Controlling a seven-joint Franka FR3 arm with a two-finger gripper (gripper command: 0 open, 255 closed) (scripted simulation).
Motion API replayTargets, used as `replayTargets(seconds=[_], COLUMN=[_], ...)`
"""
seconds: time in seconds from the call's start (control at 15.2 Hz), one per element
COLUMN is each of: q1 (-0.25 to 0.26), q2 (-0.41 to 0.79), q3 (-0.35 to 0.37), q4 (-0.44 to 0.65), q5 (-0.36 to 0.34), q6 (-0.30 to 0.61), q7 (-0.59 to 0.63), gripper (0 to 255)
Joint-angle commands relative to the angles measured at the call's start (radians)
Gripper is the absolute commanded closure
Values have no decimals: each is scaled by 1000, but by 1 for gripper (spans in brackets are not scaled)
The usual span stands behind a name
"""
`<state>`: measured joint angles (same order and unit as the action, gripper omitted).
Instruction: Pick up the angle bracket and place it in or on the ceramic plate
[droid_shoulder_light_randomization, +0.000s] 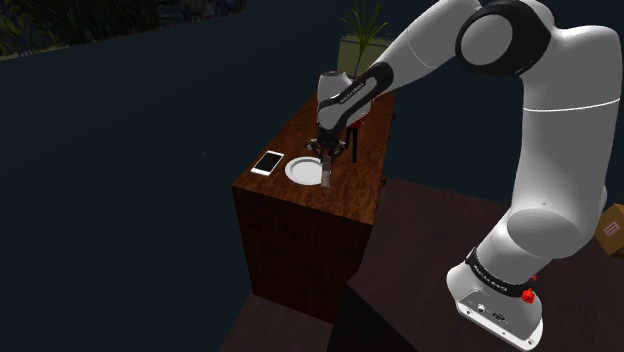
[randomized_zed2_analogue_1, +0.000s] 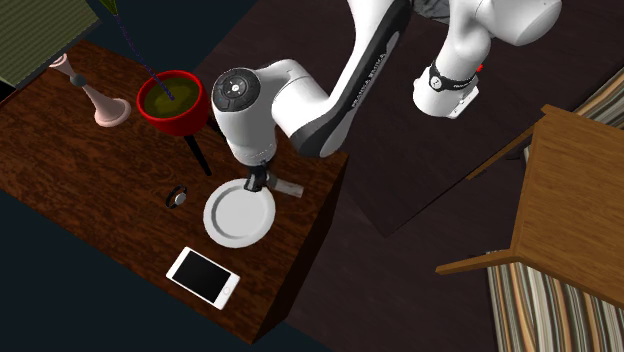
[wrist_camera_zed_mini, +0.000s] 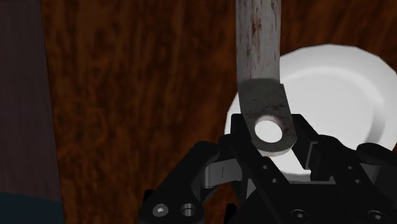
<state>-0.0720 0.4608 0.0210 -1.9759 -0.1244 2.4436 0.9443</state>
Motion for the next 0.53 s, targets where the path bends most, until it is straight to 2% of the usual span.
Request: replayTargets(seconds=[0.0,0.46], q1=[-5,-22], q2=[51,294], q3=[0,-1], q4=[100,556], q5=[5,21], q6=[-49,-259], q7=[-14,-62], gripper=[255,255])
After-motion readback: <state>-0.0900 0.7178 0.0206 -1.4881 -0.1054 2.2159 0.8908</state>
